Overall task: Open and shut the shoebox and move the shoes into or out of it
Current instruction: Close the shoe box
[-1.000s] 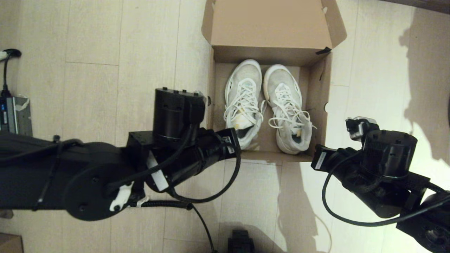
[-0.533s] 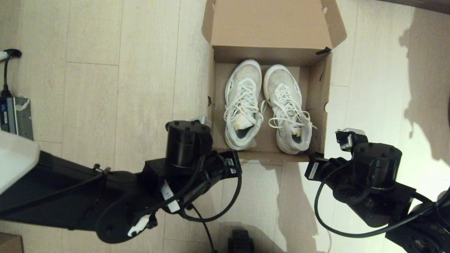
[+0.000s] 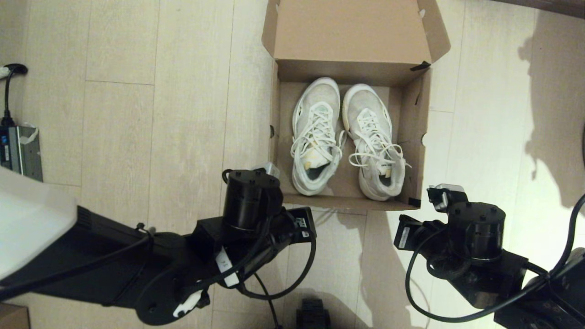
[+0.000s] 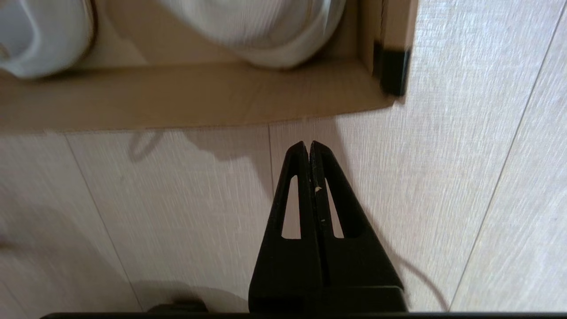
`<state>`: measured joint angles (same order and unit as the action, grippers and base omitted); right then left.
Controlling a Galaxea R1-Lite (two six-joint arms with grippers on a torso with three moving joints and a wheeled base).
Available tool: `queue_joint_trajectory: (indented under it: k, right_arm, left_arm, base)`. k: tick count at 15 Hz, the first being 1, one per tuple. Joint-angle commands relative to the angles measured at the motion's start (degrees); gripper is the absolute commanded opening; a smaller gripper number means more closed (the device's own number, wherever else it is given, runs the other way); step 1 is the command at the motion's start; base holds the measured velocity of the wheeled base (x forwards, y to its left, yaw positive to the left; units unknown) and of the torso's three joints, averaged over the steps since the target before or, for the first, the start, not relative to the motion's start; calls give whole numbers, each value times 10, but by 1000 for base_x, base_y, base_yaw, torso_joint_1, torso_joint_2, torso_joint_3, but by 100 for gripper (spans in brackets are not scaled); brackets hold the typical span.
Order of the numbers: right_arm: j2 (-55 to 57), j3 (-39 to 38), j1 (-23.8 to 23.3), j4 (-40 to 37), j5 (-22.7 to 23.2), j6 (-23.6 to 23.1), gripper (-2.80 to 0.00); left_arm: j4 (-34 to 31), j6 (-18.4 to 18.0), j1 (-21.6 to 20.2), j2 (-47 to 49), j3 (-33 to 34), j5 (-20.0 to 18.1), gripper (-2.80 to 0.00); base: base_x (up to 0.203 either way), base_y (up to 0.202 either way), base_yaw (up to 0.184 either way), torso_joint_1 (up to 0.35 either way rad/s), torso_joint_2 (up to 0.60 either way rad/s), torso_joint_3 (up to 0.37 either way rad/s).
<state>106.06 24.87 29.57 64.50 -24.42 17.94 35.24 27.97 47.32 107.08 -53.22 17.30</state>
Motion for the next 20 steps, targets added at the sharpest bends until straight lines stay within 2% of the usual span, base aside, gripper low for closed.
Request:
queue_joint_trajectory:
  k: [1, 3, 6, 13, 17, 19, 20]
  right_arm:
    - [6, -2, 0, 4, -1, 1, -280]
    - [4, 1, 1, 6, -1, 2, -280]
    - [2, 10, 0, 64, -3, -17, -280]
    - [-43, 11, -5, 44, -5, -25, -280]
    - [5, 31, -22, 36, -5, -25, -280]
    - [43, 55, -27, 38, -5, -25, -280]
    - [60, 69, -28, 39, -4, -24, -280]
  left_arm:
    - [2, 2, 1, 1, 0, 1, -280]
    - [1, -4, 3, -4, 0, 2, -280]
    - [2, -8, 3, -3, -2, 2, -280]
    - [0, -8, 2, -1, 0, 2, -280]
    - [1, -8, 2, 1, -4, 2, -280]
    - [1, -27, 0, 7, -10, 2, -280]
    - [2, -54, -4, 14, -11, 10, -280]
  base:
    - [0, 0, 0, 0, 0, 0]
    - [0, 0, 0, 0, 0, 0]
    - [0, 0, 0, 0, 0, 0]
    - [0, 0, 0, 0, 0, 0]
    - [0, 0, 0, 0, 0, 0]
    - [0, 0, 0, 0, 0, 0]
    - [0, 0, 0, 0, 0, 0]
